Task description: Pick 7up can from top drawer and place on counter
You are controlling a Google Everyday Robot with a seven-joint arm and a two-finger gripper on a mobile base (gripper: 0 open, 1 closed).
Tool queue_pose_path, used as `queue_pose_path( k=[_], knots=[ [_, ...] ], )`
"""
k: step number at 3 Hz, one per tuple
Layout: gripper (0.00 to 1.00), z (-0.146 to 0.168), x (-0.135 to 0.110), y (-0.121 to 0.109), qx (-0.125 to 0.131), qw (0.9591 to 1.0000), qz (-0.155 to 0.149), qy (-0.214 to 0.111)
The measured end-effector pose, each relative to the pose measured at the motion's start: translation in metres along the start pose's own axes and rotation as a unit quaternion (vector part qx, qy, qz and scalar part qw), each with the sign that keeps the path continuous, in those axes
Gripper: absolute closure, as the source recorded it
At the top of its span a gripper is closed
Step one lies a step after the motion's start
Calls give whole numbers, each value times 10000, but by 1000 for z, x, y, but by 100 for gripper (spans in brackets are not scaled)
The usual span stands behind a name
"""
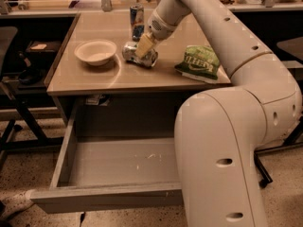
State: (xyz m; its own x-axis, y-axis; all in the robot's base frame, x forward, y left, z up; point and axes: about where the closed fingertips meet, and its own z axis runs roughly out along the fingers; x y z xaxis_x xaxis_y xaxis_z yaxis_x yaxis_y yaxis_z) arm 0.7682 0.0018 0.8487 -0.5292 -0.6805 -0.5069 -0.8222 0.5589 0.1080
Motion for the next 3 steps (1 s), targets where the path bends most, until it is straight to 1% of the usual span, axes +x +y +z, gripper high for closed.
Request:
queue_pose_path(
  k=[3],
  knots=[
    [13, 0, 0, 0, 0, 10000, 0, 0]
  ],
)
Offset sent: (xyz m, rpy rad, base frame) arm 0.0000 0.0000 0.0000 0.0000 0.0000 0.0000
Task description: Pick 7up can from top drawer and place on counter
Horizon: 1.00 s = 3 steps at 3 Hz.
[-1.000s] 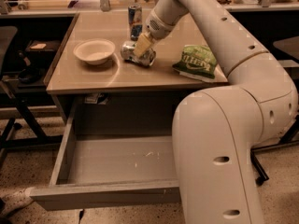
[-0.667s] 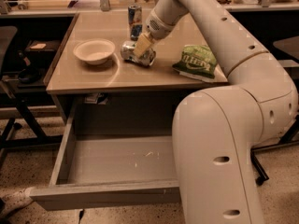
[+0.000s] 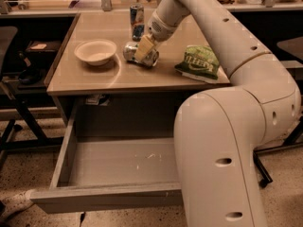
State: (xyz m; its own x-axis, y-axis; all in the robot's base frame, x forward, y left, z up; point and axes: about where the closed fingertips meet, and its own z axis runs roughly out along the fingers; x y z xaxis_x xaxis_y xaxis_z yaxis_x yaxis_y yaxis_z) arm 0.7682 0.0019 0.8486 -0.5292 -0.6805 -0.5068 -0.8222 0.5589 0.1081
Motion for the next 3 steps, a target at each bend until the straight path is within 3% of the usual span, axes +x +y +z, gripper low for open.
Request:
queue_pose_path(
  k=[1, 2, 3],
  knots=[
    [0, 0, 0, 0, 0, 10000, 0, 0],
    [0, 4, -1, 0, -22, 10000, 1, 18],
    [0, -83, -4, -30, 890, 9954, 271, -234]
  ],
)
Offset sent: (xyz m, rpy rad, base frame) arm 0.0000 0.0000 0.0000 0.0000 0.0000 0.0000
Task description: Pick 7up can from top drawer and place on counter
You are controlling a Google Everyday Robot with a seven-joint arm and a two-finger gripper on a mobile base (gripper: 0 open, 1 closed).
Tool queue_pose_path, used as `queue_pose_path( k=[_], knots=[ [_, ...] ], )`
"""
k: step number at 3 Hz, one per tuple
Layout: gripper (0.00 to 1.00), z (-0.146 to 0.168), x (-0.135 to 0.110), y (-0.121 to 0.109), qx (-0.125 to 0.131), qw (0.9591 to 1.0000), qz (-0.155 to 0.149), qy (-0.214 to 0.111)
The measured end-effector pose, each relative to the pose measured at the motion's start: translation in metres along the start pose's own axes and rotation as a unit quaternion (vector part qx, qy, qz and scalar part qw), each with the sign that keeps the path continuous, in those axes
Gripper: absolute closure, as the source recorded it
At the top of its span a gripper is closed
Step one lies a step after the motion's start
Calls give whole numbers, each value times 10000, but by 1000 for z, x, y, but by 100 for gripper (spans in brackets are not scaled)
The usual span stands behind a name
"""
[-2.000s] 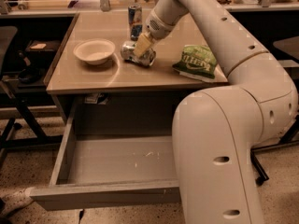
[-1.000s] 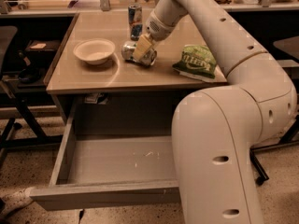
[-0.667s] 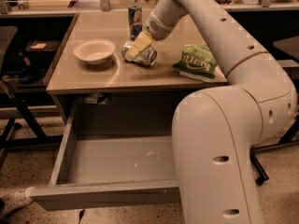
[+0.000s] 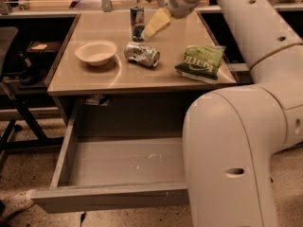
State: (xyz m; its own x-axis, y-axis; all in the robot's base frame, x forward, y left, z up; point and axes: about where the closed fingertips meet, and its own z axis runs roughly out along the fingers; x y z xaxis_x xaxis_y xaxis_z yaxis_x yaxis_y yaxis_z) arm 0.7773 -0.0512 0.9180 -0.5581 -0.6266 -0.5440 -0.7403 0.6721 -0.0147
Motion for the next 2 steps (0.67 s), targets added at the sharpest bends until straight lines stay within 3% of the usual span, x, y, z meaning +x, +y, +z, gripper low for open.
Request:
queue_pose_path(
  k=[1, 2],
  knots=[
    [0, -104, 2, -38, 1133, 9927, 396, -149],
    [0, -162, 13, -56, 1775, 9814, 707, -192]
  ],
)
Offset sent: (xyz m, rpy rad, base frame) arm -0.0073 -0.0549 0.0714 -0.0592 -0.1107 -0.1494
